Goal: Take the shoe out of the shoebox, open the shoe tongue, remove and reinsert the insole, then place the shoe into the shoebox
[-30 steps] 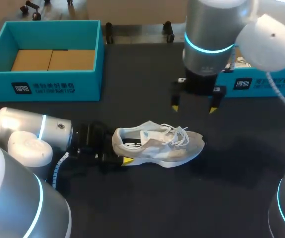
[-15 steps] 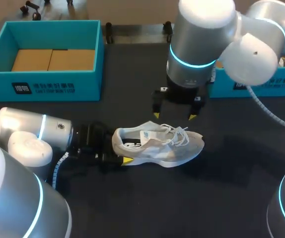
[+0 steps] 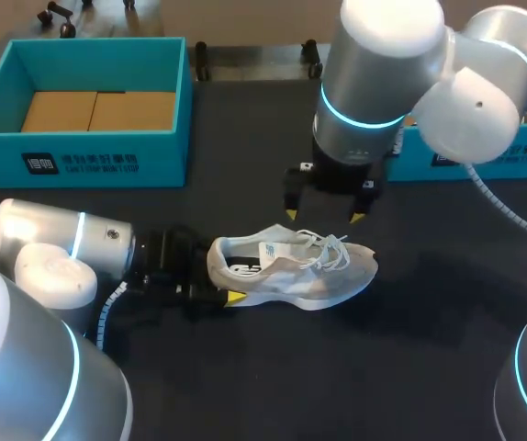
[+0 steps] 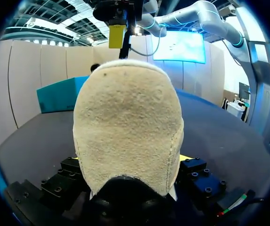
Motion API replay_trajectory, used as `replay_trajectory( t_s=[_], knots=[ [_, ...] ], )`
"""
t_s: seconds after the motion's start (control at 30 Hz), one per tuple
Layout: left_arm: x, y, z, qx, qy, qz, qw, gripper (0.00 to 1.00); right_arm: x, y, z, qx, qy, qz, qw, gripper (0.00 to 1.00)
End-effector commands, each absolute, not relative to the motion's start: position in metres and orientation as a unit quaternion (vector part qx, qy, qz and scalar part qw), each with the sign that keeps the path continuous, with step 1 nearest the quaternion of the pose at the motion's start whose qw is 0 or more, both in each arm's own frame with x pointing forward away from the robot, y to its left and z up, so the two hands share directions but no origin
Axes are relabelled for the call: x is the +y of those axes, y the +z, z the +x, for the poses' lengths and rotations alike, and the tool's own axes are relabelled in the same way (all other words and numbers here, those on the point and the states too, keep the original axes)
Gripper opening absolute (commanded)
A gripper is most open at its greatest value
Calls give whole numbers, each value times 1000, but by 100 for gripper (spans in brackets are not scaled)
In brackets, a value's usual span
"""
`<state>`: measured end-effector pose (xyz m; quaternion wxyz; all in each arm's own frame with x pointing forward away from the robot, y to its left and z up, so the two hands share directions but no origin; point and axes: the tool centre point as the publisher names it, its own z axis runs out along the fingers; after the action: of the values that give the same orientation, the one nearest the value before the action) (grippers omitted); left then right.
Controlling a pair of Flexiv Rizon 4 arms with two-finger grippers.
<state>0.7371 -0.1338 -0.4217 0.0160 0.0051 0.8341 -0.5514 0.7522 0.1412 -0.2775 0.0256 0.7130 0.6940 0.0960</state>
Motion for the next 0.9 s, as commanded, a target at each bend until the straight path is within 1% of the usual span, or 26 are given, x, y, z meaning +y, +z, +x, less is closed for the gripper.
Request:
replay_trajectory(
  t_s=[0.03,0.4,0.77,0.9],
  knots=[
    [-134,-421,736,836,-549,5,16,0,161,-275,748,697,76,712,45,100],
    [-134,-421,736,836,-549,5,16,0,207,-286,731,683,48,724,80,100],
    [-134,-421,736,836,-549,5,16,0,218,-309,724,670,9,737,93,100],
    [-134,-421,736,836,-549,5,16,0,218,-318,724,667,15,740,86,100]
  ],
)
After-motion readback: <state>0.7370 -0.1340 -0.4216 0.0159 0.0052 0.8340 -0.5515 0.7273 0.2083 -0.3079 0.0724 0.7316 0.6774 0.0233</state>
